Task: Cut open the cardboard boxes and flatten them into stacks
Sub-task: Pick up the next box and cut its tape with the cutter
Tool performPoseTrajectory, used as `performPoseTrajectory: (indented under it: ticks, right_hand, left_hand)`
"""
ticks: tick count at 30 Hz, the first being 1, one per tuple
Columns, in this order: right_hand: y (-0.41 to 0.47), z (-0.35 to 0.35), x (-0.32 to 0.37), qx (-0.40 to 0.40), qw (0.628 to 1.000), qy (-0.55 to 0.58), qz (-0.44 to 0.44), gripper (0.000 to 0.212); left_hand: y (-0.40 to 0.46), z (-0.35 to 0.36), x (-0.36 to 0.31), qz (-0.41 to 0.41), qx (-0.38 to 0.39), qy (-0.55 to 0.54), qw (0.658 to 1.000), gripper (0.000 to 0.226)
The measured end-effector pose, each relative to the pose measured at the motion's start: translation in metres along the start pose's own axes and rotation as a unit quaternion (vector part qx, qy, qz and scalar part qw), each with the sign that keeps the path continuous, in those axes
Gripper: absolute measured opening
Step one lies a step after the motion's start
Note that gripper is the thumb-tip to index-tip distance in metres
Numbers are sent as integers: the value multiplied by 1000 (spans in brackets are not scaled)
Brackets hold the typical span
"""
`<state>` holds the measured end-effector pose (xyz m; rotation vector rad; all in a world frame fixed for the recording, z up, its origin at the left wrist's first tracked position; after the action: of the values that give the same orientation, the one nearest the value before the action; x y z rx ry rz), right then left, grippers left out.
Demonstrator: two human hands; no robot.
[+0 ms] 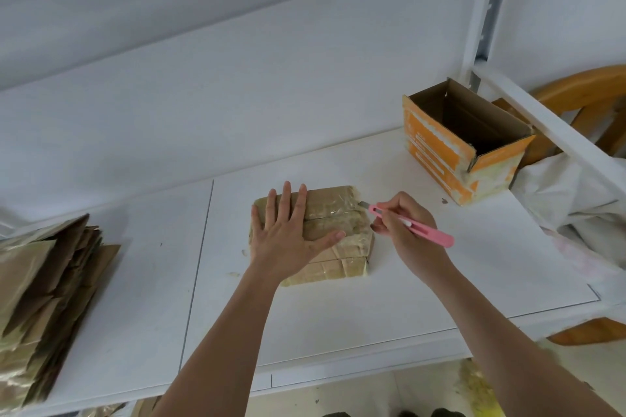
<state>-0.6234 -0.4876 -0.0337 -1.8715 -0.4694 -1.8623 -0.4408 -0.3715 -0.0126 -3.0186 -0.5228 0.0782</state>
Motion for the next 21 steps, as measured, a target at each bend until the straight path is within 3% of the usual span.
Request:
performPoseTrajectory:
  ticks: [8, 17, 21]
  right_hand:
    - [-12, -4, -10, 38, 999, 3, 16, 12]
    - [-24, -15, 2, 64, 996, -54, -11, 20]
    - [-43, -9, -3, 113, 988, -109, -11, 25]
  left_hand:
    - [2, 2, 2, 6, 10, 6, 1000, 123]
    - [-4, 0, 0, 8, 11, 13, 1000, 120]
    - [-3, -2, 5, -23, 8, -12, 1000, 118]
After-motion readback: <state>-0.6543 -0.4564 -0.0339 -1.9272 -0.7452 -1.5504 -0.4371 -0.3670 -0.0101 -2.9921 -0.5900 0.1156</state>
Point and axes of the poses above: each hand's wrist, its own y-axis towards the middle knuckle, its own z-axis out of the palm, x = y × z, the point moved 3 cm from there along y, towards the middle knuckle, and after that the axes turned 13 degrees about z, right-handed, at the moved point
